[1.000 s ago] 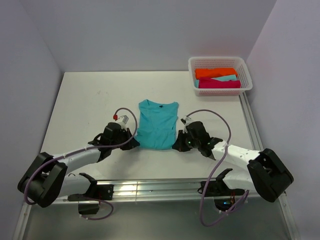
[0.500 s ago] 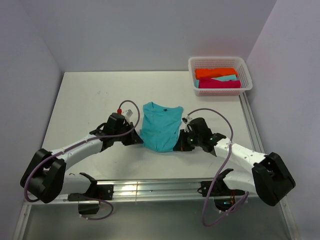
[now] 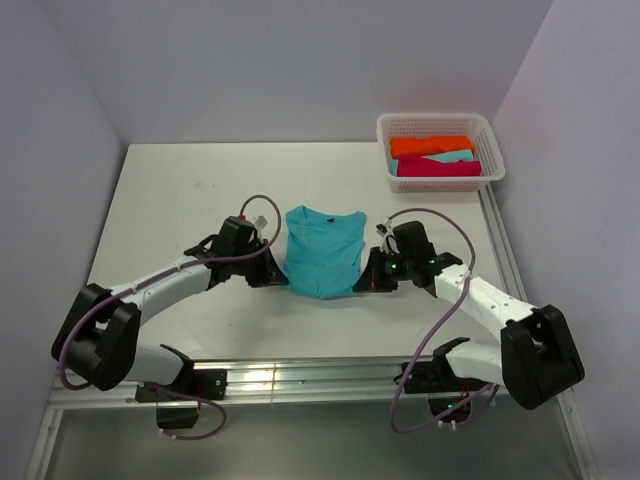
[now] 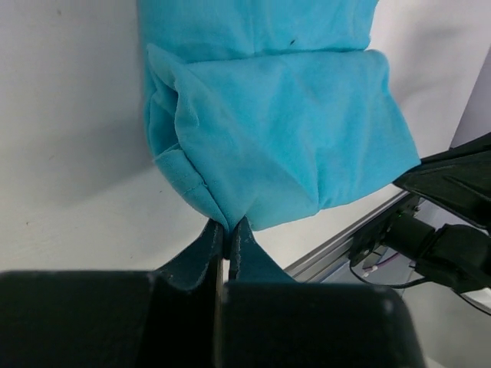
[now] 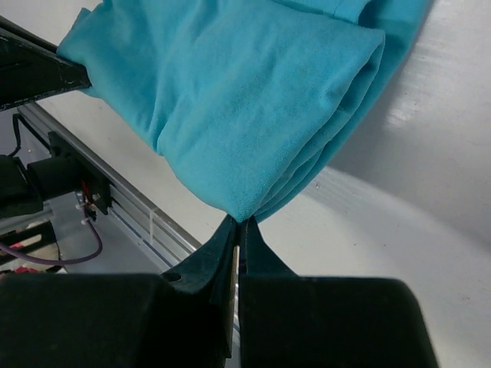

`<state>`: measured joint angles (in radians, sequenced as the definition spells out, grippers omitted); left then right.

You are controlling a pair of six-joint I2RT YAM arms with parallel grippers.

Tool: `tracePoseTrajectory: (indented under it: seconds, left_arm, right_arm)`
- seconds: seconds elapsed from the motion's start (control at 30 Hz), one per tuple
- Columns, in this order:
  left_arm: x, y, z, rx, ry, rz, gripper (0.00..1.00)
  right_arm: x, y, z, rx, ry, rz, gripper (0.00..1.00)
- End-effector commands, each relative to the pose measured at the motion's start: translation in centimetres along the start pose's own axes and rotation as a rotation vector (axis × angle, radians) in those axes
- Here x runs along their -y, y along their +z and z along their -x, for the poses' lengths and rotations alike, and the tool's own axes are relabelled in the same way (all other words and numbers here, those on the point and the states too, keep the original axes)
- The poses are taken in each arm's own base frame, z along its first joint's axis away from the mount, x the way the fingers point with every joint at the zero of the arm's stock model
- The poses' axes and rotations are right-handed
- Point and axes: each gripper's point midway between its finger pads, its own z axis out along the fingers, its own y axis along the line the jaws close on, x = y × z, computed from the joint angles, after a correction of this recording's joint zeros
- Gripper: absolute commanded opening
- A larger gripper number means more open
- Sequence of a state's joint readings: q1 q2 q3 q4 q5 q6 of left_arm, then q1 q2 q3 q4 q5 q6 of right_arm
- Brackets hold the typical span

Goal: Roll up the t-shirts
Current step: Roll the tshirt

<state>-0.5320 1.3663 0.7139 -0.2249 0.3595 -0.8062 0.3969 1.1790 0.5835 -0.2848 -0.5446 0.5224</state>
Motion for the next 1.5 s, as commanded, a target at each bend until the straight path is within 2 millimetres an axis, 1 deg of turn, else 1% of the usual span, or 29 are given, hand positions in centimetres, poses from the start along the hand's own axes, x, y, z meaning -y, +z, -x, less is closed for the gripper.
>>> tracePoseTrajectory:
  seconds: [0.0,0.03,0.07,0.13,0.17,0.27,0.33,0.4,0.57,0.63,0.67,0.73,0.77,0.83,0.87,0.9,0.97,1.03,1.07,1.13,1.17,1.23,1.27,1.3,1.33,1.37,1.4,1.43,1.47]
  left_arm:
    - [2.1,-0.6,2.0,0.017,-0.015,-0.055,0.0]
    - [1.9,-0.7,2.2,0.016,-0.026,-0.051,0.0]
    - [2.3,-0.9,2.7,0.018,-0.027,-0.063,0.0]
    - [2.2,-0.9,3.3,0.016,-0.037,-0.058,0.0]
    - [2.6,-1.0,3.7,0.015,-0.04,-0.066,0.0]
    - [2.7,-0.8,4.4,0.005,-0.051,-0.069,0.01]
    - [2.5,-0.4,4.7,-0.012,-0.065,-0.069,0.0]
    - [2.6,0.0,4.9,-0.03,-0.074,-0.077,0.0]
    - [2.6,0.5,6.4,-0.033,-0.088,-0.093,0.0]
    - [2.2,1.0,6.7,-0.049,-0.105,-0.091,0.0]
    - [2.4,1.0,7.2,-0.046,-0.1,-0.098,0.0]
    - [2.0,1.5,7.8,-0.053,-0.113,-0.094,0.0]
    - [2.3,1.5,8.4,-0.045,-0.108,-0.1,0.0]
    - [1.9,1.9,9.0,-0.05,-0.119,-0.095,0.0]
    - [2.2,1.9,9.6,-0.045,-0.111,-0.103,0.0]
    - [1.9,2.3,9.8,-0.054,-0.116,-0.097,0.0]
    - [2.1,2.4,10.8,-0.047,-0.11,-0.102,0.0]
    - [1.8,2.8,11.4,-0.052,-0.114,-0.091,0.0]
    - [2.2,2.8,12.1,-0.047,-0.103,-0.094,0.0]
    - [1.8,3.4,12.5,-0.057,-0.106,-0.082,0.0]
    - [2.1,3.5,13.0,-0.05,-0.097,-0.087,0.01]
    - [1.7,4.4,13.3,-0.064,-0.107,-0.086,0.0]
    - [1.9,4.5,13.8,-0.058,-0.105,-0.092,0.0]
    - [1.5,5.2,13.9,-0.068,-0.114,-0.085,0.0]
    - [1.7,5.4,14.6,-0.06,-0.109,-0.092,0.0]
    - [1.7,5.7,14.8,-0.062,-0.108,-0.094,0.0]
    - [1.2,6.5,14.9,-0.072,-0.117,-0.085,0.01]
    - [1.1,6.8,15.0,-0.078,-0.118,-0.085,0.01]
    - [1.7,6.9,15.8,-0.068,-0.107,-0.096,0.0]
  right_arm:
    - [-0.9,-0.6,1.2,-0.012,-0.01,0.029,0.0]
    - [-0.8,-0.6,1.4,-0.011,-0.003,0.028,0.0]
    - [-0.8,-0.7,1.6,-0.01,0.002,0.035,0.0]
    - [-0.7,-0.7,2.0,-0.005,0.012,0.031,0.0]
    - [-0.6,-0.8,2.2,-0.001,0.018,0.031,0.0]
    - [-0.3,-0.8,3.0,0.003,0.038,0.026,0.0]
    - [0.2,-0.7,3.5,0.0,0.057,0.018,0.0]
    - [0.2,-0.7,4.2,0.005,0.062,0.021,0.0]
    - [0.6,-0.6,6.0,0.019,0.084,0.017,0.0]
    - [1.0,-0.4,6.6,0.02,0.097,0.007,0.0]
    - [1.1,-0.5,7.2,0.03,0.1,0.008,0.0]
    - [1.5,-0.2,7.6,0.021,0.117,0.001,0.0]
    - [1.4,-0.3,8.4,0.034,0.115,0.006,0.0]
    - [1.8,0.1,8.7,0.025,0.128,-0.003,0.0]
    - [1.7,0.2,9.3,0.034,0.125,0.001,0.0]
    - [2.0,0.4,9.5,0.032,0.134,-0.005,0.0]
    - [2.0,0.5,10.2,0.036,0.134,-0.004,0.0]
    - [2.4,0.9,10.6,0.036,0.143,-0.016,0.0]
    - [2.5,0.9,11.1,0.043,0.141,-0.02,0.0]
    - [2.9,1.1,11.7,0.051,0.147,-0.04,0.0]
    - [3.1,1.2,12.0,0.057,0.147,-0.048,0.0]
    - [3.8,1.5,12.5,0.068,0.156,-0.084,0.0]
    - [4.0,1.5,12.9,0.079,0.154,-0.091,0.0]
    - [4.4,1.7,13.0,0.079,0.16,-0.104,0.0]
    - [4.9,1.7,13.4,0.094,0.165,-0.132,0.0]
    - [5.1,1.8,13.6,0.1,0.165,-0.139,0.0]
    - [5.4,2.0,13.7,0.103,0.17,-0.146,0.0]
    - [5.6,2.0,13.8,0.106,0.175,-0.156,0.0]
    - [5.9,2.1,14.2,0.118,0.174,-0.168,0.0]
